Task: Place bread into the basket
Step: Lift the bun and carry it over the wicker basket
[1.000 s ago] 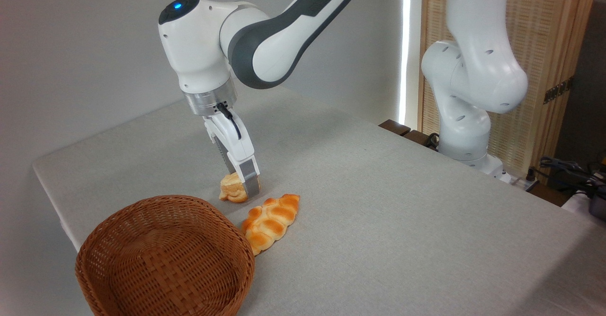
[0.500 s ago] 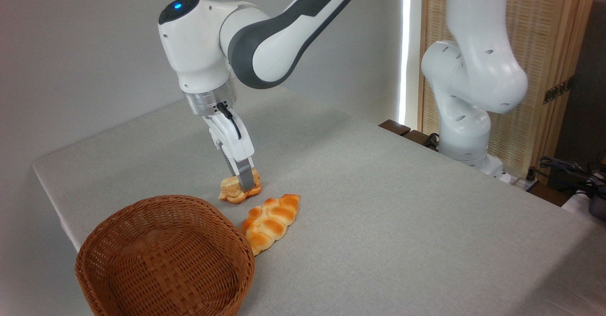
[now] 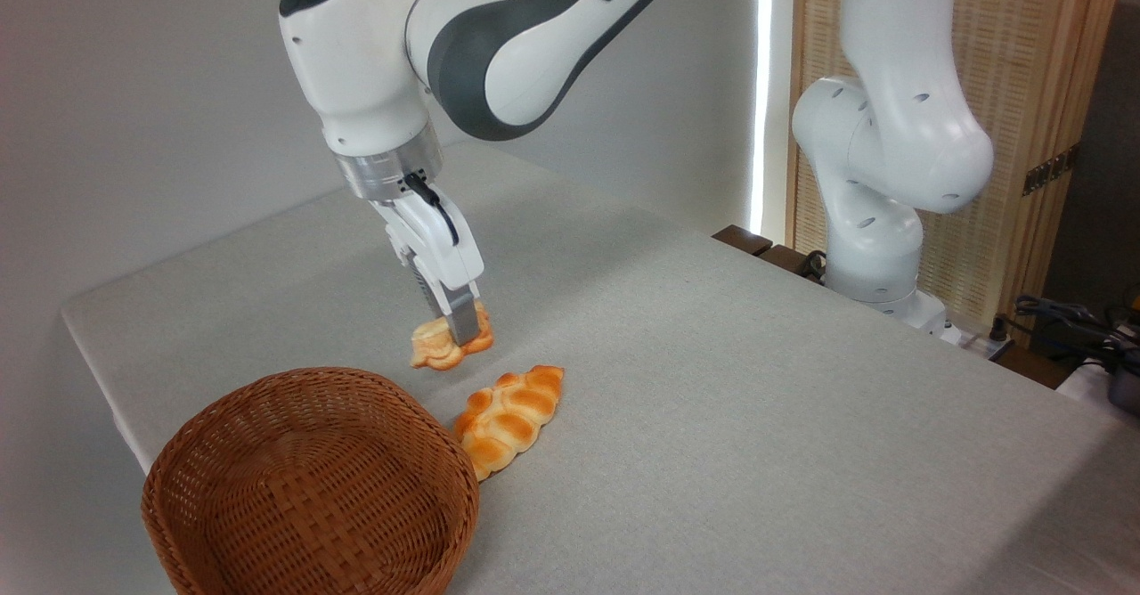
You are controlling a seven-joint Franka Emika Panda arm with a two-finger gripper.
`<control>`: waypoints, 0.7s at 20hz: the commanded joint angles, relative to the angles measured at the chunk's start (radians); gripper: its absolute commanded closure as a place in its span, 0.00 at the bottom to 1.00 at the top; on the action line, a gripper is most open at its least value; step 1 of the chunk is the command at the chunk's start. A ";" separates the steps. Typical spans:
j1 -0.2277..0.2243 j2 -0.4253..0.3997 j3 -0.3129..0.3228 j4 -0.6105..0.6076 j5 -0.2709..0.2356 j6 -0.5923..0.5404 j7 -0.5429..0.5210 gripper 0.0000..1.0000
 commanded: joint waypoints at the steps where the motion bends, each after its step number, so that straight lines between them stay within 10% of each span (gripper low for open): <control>1: -0.002 -0.002 0.047 0.074 -0.036 -0.024 0.023 0.65; 14: -0.002 0.015 0.102 0.117 -0.074 0.259 0.061 0.55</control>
